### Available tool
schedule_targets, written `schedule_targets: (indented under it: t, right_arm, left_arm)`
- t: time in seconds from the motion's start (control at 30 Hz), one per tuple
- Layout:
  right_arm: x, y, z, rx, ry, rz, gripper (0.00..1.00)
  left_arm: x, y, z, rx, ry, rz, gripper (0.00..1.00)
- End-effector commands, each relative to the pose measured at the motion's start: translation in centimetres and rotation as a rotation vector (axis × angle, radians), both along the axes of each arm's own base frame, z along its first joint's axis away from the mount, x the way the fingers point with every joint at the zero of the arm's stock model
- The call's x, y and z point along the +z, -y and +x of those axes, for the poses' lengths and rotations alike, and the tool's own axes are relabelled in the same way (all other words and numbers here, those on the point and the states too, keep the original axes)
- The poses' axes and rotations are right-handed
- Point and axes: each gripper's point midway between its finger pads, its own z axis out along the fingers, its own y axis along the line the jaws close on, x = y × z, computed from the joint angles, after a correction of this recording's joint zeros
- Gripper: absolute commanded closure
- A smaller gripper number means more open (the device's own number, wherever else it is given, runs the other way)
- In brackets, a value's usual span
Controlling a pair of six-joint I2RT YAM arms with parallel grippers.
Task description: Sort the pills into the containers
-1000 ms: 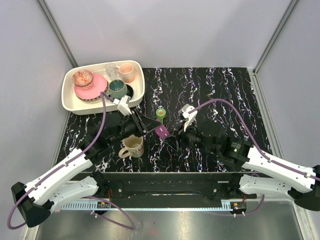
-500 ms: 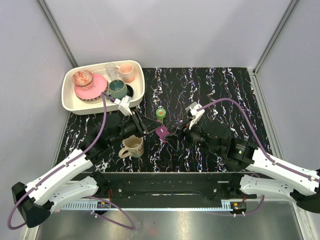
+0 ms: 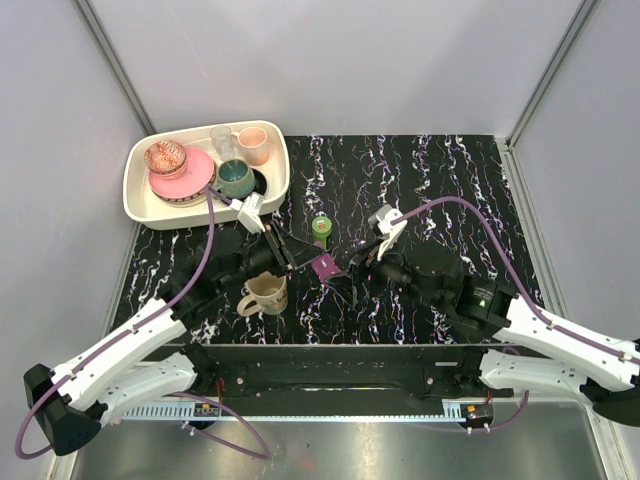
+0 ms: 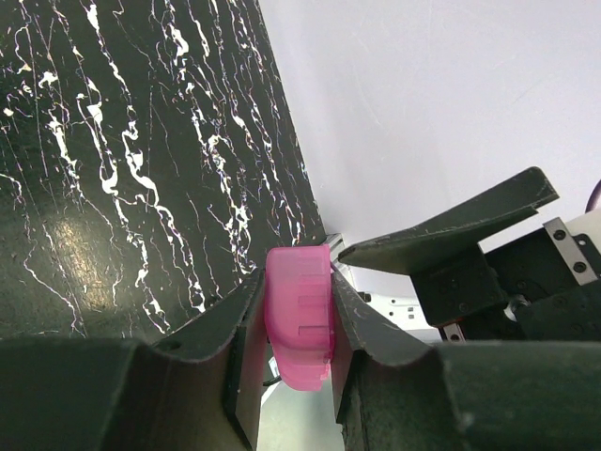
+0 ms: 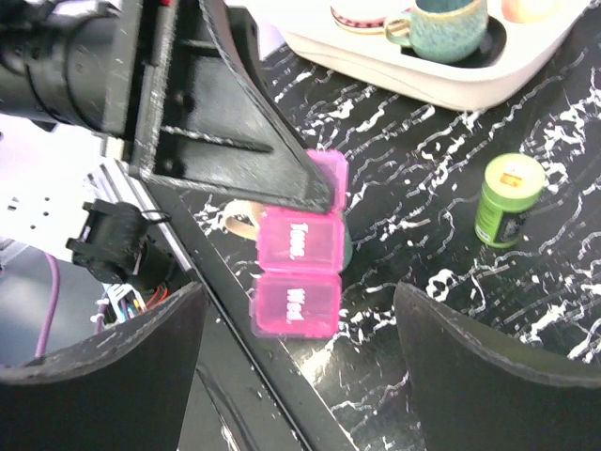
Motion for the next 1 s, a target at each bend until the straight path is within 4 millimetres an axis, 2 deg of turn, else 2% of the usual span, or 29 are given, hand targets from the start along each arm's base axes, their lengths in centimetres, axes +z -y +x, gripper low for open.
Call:
schedule_targets:
  t: [0.0,0.13,0.37,0.63,0.97]
  right_arm:
    - [3.3,-1.6,-1.3,0.126,0.051,0.053,0.11]
    - [0.9,-2.4,-0.1,0.082,0.004,-0.034,0.10]
    - [-0.5,-1.5,1.5,-0.015,0.004,-0.111,0.12]
    - [0.1,-0.1,1.3,-0.040,0.024,-0.088,0.16]
    - [0.7,4.6,4.1,-0.312,0.065,-0.115,0.14]
  left_arm:
    - [1.5,0.2,0.1,-0.002,0.038,-0.041,1.00]
    - [1.8,0.2,0.0,-0.005,0.041,-0.045,1.00]
    - [1.6,0.0,0.0,0.005,0.040,-0.039,1.00]
    - [1.3,0.0,0.0,0.006,0.033,-0.037,1.00]
    - [1.4,-0.1,-0.3,-0.003,0.038,-0.043,1.00]
